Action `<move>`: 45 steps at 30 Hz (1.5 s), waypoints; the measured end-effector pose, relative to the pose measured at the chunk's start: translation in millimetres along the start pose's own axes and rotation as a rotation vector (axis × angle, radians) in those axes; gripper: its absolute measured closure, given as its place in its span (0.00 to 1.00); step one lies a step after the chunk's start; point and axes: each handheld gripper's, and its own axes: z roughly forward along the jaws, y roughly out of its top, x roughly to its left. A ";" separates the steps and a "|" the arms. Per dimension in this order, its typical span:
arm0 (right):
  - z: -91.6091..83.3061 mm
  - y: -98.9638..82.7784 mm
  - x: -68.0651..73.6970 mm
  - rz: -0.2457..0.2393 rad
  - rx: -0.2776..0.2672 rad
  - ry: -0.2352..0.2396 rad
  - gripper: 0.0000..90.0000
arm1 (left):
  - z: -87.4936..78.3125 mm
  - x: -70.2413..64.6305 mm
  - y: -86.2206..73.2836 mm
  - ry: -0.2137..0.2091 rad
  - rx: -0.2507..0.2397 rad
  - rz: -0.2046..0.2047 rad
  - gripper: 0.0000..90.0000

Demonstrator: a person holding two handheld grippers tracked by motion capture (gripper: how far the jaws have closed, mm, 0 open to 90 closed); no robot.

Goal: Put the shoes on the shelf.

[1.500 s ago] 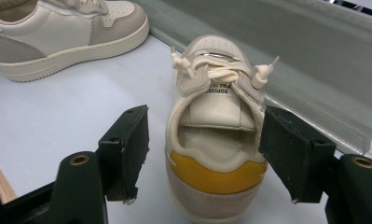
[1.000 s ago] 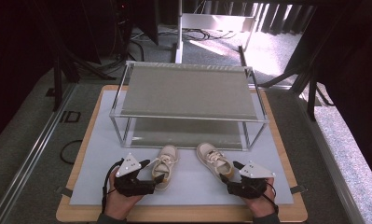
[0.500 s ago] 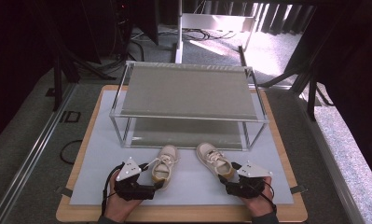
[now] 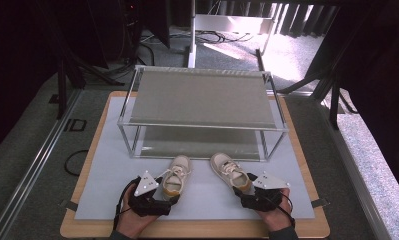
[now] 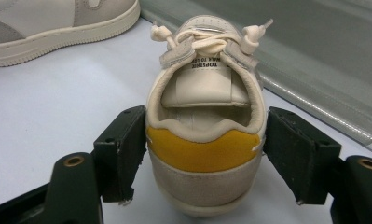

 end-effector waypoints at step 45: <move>13.4 14.2 32.1 -0.010 0.000 0.097 0.36 | 25.7 -15.4 9.1 -0.061 0.088 0.018 0.21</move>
